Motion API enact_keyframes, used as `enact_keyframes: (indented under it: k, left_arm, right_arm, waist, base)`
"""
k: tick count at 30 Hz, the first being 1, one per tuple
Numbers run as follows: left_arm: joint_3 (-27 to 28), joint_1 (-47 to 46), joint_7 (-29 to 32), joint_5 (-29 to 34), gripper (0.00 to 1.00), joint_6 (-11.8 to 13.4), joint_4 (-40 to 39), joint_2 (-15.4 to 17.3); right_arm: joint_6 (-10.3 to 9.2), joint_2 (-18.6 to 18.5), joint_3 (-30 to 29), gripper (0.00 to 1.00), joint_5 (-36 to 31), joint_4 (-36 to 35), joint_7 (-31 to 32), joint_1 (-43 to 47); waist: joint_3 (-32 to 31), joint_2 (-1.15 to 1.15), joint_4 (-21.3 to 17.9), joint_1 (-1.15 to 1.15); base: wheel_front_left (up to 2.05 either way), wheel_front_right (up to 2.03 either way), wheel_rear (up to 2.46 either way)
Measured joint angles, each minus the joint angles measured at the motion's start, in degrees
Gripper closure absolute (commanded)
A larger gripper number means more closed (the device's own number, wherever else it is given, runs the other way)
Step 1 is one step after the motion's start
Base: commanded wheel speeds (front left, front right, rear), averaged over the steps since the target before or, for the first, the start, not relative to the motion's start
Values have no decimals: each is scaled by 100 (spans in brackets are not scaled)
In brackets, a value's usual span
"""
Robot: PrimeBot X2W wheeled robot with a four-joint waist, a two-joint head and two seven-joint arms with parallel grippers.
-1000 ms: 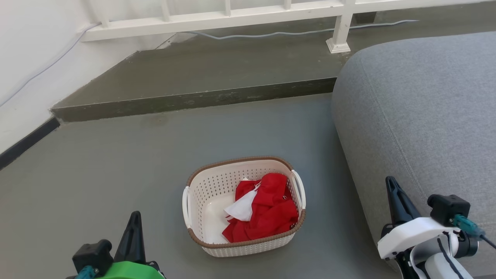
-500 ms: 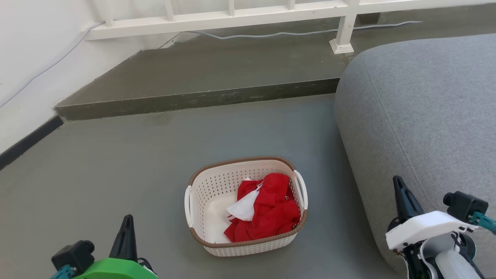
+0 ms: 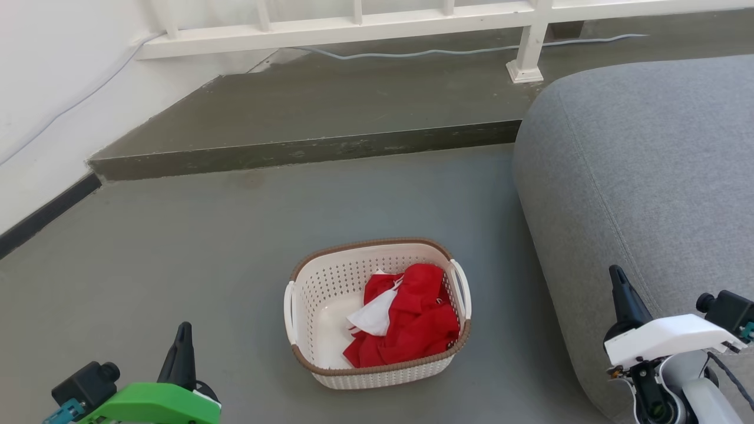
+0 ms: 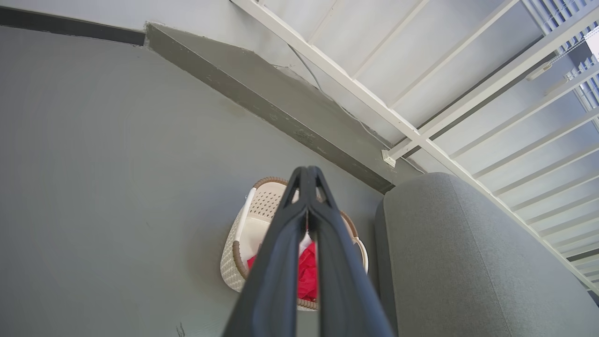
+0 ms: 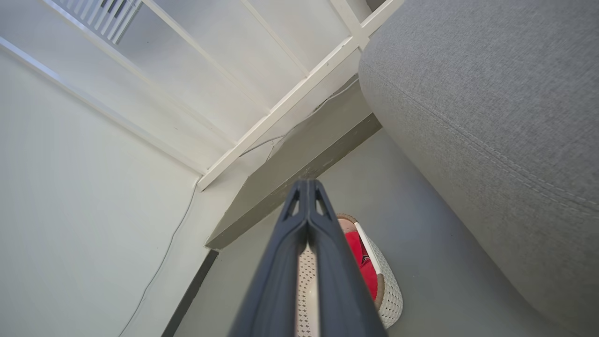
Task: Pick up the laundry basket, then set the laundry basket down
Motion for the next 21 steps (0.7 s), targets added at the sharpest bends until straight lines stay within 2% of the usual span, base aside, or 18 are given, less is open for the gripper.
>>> enact_keyframes:
  k: [21]
  left_arm:
    - [261,-249,353,-1625,100,-254,197,15]
  right_arm:
    - [281,136,-469,100,1601,76,401,-134]
  waist:
    - [-10,0,87,0]
  base:
    - [0,0,0]
